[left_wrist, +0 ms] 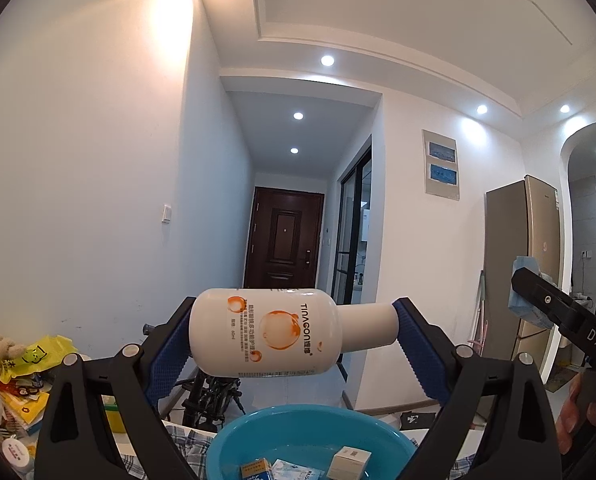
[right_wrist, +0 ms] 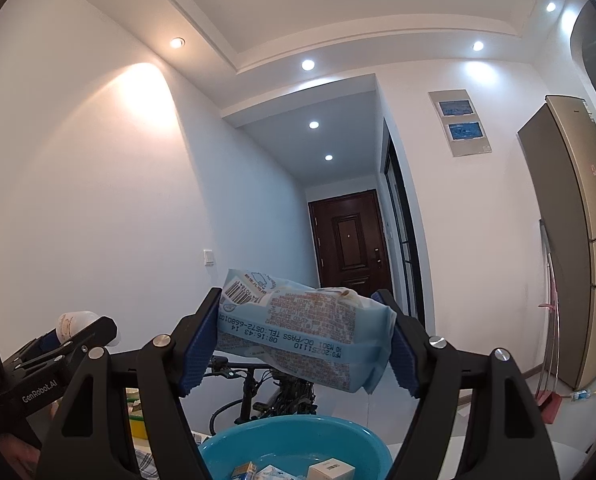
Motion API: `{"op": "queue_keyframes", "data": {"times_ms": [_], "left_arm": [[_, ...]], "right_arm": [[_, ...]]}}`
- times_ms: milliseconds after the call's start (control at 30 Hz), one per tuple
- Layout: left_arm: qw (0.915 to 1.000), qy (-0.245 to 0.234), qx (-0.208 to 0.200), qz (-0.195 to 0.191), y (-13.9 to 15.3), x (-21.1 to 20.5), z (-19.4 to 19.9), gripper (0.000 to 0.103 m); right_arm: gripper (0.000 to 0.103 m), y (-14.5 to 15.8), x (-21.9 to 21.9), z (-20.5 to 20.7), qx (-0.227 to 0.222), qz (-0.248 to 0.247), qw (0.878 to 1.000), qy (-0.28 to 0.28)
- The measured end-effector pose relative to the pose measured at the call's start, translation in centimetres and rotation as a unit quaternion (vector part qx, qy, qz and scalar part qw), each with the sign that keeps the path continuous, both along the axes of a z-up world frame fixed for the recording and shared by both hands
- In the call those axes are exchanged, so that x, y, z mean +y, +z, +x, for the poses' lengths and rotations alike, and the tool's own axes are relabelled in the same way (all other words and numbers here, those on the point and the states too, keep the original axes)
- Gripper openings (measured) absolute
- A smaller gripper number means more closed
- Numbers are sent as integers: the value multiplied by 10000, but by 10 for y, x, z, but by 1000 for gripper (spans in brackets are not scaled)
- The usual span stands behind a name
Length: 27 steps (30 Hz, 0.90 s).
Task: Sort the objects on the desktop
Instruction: 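Carry both held items over the basin and lower them toward its bottom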
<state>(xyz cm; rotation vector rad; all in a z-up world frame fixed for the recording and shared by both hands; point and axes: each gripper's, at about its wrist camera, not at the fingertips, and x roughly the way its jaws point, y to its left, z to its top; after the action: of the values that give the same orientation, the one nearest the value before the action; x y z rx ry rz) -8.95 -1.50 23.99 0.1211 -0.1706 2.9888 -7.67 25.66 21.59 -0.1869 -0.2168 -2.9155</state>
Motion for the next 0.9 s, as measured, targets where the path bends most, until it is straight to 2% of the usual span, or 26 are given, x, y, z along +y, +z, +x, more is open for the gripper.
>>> {"op": "queue_keyframes", "data": {"times_ms": [100, 333, 633, 900], "left_arm": [[10000, 72, -52, 13, -4, -5, -13, 96], [9973, 13, -687, 247, -22, -15, -67, 96], [9918, 5, -1274, -85, -47, 6, -116, 96], [9824, 54, -1863, -98, -74, 14, -158, 96]], "right_arm": [[73, -3, -2, -13, -147, 42, 9999, -48], [73, -16, 3, -54, -667, -81, 9977, -6], [73, -36, -1, -102, -1276, 59, 9918, -47], [73, -59, -11, -144, -1810, 248, 9832, -30]]}}
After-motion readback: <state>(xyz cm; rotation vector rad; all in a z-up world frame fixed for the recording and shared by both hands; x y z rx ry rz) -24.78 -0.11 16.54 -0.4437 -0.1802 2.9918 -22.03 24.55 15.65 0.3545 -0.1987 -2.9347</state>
